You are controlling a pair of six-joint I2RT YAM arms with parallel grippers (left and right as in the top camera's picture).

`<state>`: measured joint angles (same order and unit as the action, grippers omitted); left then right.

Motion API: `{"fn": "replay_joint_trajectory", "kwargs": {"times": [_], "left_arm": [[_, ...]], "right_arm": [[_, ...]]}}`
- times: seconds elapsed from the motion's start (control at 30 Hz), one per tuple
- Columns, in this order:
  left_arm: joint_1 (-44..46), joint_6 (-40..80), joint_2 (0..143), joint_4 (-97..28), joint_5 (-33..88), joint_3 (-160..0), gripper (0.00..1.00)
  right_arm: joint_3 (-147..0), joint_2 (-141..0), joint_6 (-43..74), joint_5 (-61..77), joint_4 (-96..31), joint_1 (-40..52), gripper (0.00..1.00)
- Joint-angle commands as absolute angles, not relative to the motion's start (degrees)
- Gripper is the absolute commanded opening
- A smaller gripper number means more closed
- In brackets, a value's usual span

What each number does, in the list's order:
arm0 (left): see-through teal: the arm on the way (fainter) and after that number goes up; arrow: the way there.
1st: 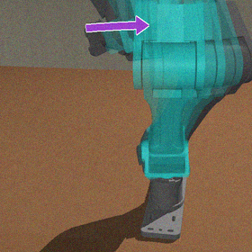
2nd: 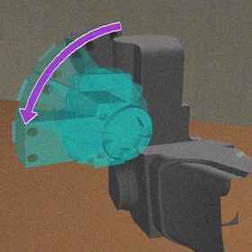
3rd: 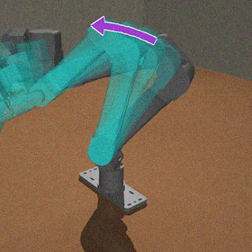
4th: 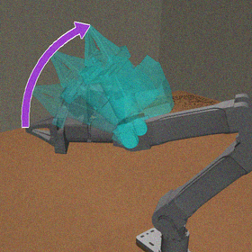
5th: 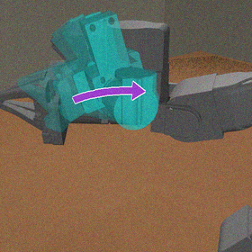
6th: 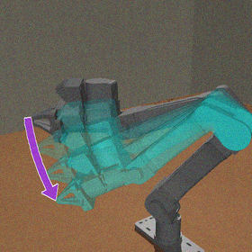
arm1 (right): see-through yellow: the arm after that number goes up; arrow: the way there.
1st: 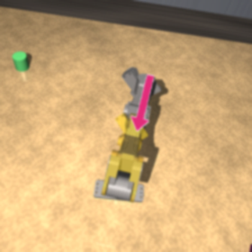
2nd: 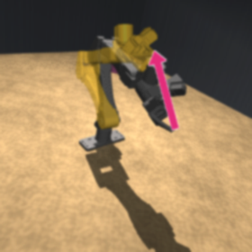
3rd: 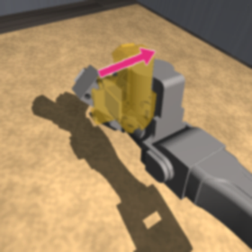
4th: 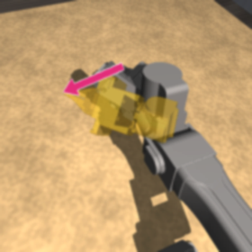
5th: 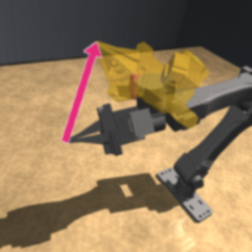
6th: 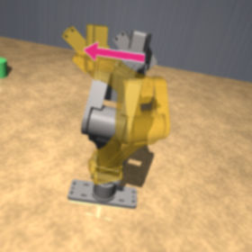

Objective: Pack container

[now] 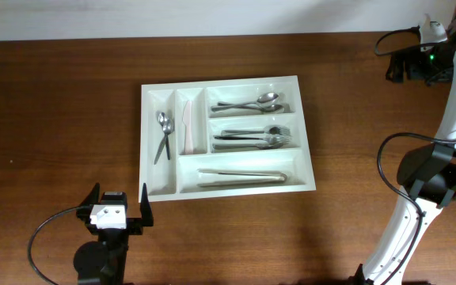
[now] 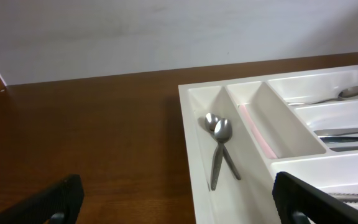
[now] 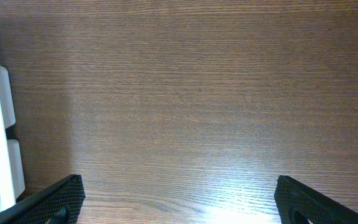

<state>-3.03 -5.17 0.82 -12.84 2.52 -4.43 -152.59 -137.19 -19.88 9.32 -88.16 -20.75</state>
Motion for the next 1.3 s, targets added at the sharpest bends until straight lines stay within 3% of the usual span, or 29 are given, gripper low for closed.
{"fn": "replay_joint_trajectory", "kwargs": {"times": [0.0, 0.7, 1.07, 1.27], "left_arm": [[-3.1, -6.1, 0.3, -12.8, 1.9, -3.9, 0.99], [-3.1, -6.1, 0.3, -12.8, 1.9, -3.9, 0.99], [-3.1, -6.1, 0.3, -12.8, 1.9, -3.9, 0.99], [-3.1, -6.1, 0.3, -12.8, 1.9, -3.9, 0.99]], "right_arm": [[-152.3, -136.4, -19.8, 9.2, -88.0, -21.0, 0.99], [-152.3, -136.3, -19.9, 7.0, -87.4, -21.0, 0.99], [-151.5, -125.4, -19.8, 8.8, -71.9, -17.9, 0.99], [-139.9, -113.4, -19.8, 8.8, -64.7, -15.6, 0.99]]}}
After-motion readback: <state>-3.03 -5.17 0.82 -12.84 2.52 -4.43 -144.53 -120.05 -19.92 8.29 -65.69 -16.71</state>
